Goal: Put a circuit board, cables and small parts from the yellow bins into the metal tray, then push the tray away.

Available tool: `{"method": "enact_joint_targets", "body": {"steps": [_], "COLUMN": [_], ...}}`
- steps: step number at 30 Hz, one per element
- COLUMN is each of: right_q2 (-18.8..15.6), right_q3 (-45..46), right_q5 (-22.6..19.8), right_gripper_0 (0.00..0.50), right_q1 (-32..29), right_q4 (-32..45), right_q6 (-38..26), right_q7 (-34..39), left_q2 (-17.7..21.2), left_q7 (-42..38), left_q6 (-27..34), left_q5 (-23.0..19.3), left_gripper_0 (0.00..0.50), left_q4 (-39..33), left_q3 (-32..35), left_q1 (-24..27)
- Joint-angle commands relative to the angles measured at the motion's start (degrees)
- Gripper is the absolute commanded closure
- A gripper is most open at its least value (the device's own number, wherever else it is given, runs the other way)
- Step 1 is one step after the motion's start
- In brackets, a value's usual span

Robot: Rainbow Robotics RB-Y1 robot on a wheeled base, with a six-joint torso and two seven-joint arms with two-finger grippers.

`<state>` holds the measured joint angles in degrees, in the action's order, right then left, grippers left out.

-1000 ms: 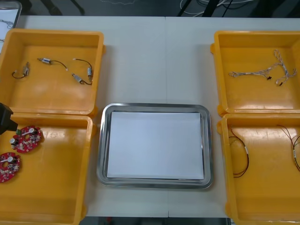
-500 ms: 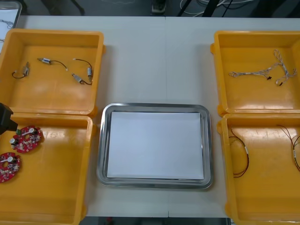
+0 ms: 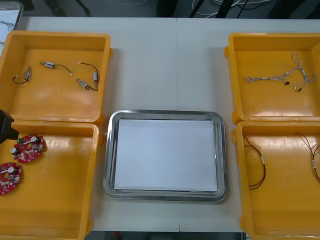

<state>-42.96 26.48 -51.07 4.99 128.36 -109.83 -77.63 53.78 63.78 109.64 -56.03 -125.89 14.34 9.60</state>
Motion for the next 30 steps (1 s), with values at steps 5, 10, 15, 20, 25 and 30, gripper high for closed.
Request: {"method": "enact_joint_targets", "body": {"steps": [5, 10, 15, 20, 25, 30], "right_q2": [0.42, 0.42, 0.42, 0.42, 0.42, 0.42], "right_q3": [1.73, 1.73, 1.73, 1.73, 1.73, 1.73], "right_q5": [-0.44, -0.44, -0.44, -0.44, -0.44, -0.44], "right_gripper_0": [0.000, 0.000, 0.000, 0.000, 0.000, 0.000], "right_q1": [-0.95, -0.95, -0.95, -0.95, -0.95, -0.95], "right_q4": [1.54, 1.54, 1.54, 1.54, 1.54, 1.54], "right_q6": [-0.17, -0.17, -0.17, -0.17, -0.17, -0.17], "right_q7": [0.20, 0.20, 0.20, 0.20, 0.20, 0.20], "left_q2": [2.74, 2.74, 2.74, 2.74, 2.74, 2.74], "left_q7": [4.34, 4.34, 4.34, 4.34, 4.34, 4.34], "left_q6": [0.36, 0.36, 0.36, 0.36, 0.36, 0.36], "left_q5": [0.49, 0.49, 0.49, 0.49, 0.49, 0.49], "left_gripper_0": [0.000, 0.000, 0.000, 0.000, 0.000, 0.000], "left_q4": [-1.55, -1.55, -1.55, -1.55, -1.55, -1.55], "left_q3": [1.84, 1.84, 1.84, 1.84, 1.84, 1.84], "left_q1": [-1.17, -1.17, -1.17, -1.17, -1.17, -1.17]}}
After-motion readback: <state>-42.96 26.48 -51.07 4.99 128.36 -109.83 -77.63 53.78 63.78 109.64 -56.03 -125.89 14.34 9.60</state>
